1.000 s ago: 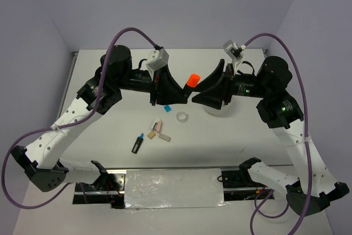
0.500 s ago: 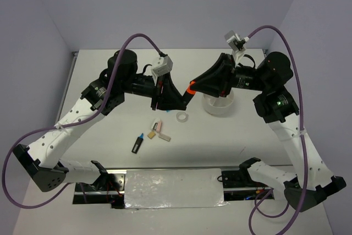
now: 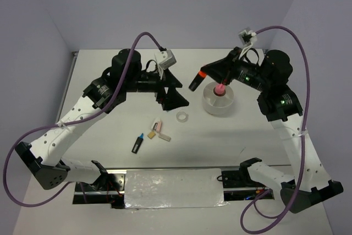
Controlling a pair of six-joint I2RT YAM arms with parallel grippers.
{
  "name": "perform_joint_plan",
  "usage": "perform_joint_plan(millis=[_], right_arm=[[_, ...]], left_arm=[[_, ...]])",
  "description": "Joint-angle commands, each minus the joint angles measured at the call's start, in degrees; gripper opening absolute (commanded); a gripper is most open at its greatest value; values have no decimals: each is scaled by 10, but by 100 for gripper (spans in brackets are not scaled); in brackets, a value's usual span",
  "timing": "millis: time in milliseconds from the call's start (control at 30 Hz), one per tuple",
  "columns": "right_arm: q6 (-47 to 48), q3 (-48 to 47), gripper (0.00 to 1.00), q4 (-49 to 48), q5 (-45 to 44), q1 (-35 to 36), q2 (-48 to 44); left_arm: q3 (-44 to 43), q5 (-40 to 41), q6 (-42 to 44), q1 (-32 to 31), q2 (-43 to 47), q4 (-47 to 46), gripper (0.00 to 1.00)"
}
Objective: Sort the stationery into containers
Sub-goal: Place the pen in the storage box.
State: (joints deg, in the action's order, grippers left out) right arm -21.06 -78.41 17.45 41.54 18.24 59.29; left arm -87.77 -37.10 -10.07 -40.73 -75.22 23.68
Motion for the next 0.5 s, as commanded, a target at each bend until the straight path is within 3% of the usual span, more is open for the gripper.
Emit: perform_joint_plan(millis=[0, 33, 133, 167, 300, 467], right_arm=[[29, 13, 0, 76, -332, -28, -29], [30, 38, 0, 73, -375, -41, -35], [38, 110, 0, 35, -429, -79, -55], [44, 131, 0, 18, -420, -113, -58], [88, 234, 0, -104, -355, -178, -74], [109, 267, 0, -165, -277, -232, -30]], left_arm=[[16, 167, -29, 1, 33, 2, 99], [27, 233, -46, 1, 41, 12, 99], [72, 308, -75, 2, 80, 29, 99], [84, 349, -81, 2, 99, 33, 99], [135, 367, -77, 2, 138, 56, 99], [157, 405, -94, 4, 160, 105, 99]])
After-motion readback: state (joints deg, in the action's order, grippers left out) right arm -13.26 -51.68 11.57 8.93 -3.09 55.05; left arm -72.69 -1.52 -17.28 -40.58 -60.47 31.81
